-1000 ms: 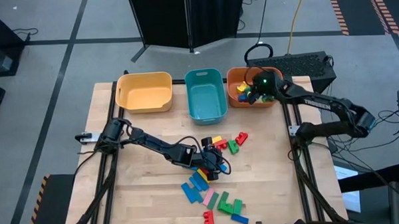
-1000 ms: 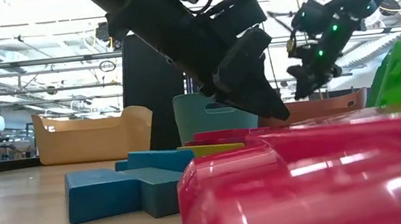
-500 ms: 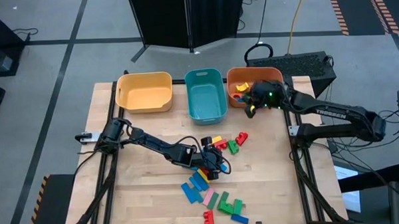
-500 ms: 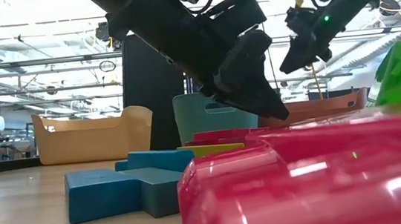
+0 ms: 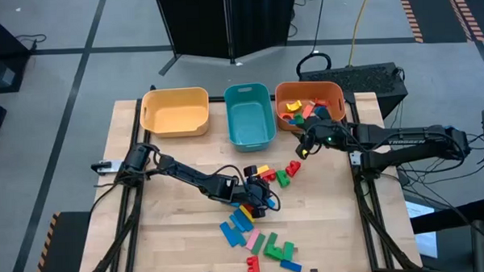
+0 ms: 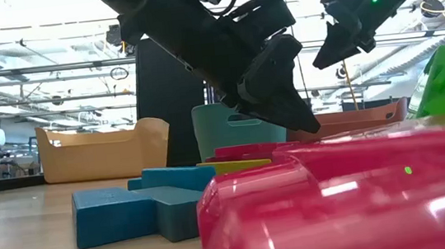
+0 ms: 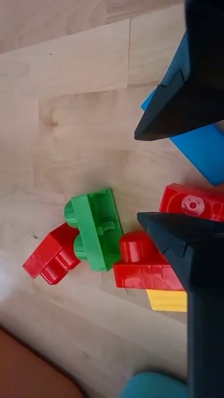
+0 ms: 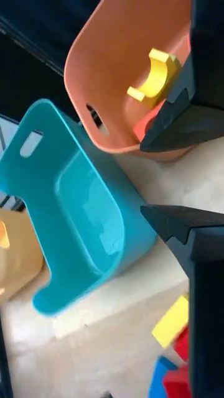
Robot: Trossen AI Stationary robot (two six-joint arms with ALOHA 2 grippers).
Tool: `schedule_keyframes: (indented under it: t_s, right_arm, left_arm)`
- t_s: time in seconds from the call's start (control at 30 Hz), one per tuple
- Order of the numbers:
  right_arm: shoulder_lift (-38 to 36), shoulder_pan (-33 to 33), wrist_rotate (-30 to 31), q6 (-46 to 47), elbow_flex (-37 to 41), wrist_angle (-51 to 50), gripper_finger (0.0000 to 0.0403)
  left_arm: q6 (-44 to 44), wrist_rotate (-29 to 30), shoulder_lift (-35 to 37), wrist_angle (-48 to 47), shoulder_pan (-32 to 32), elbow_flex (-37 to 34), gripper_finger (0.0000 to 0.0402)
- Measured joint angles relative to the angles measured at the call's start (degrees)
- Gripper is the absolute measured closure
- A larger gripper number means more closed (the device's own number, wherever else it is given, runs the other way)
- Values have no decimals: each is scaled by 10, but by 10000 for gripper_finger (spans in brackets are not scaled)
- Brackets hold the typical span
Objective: Sort blocks by size
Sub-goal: Put the green arch block into the orange bin
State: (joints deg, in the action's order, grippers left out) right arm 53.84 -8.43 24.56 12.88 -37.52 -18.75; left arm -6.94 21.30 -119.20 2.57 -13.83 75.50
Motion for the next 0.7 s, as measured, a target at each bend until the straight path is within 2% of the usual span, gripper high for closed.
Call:
schedule_keyframes:
  t_s: [0.43,0.7]
  right_arm:
    - [4,121,28,45,0,5,268]
    - [46,200,59,80,0,12,268]
  left_arm:
    - [2,2,0,2,4,0,210]
    - [23,37,0,45,0,0,210]
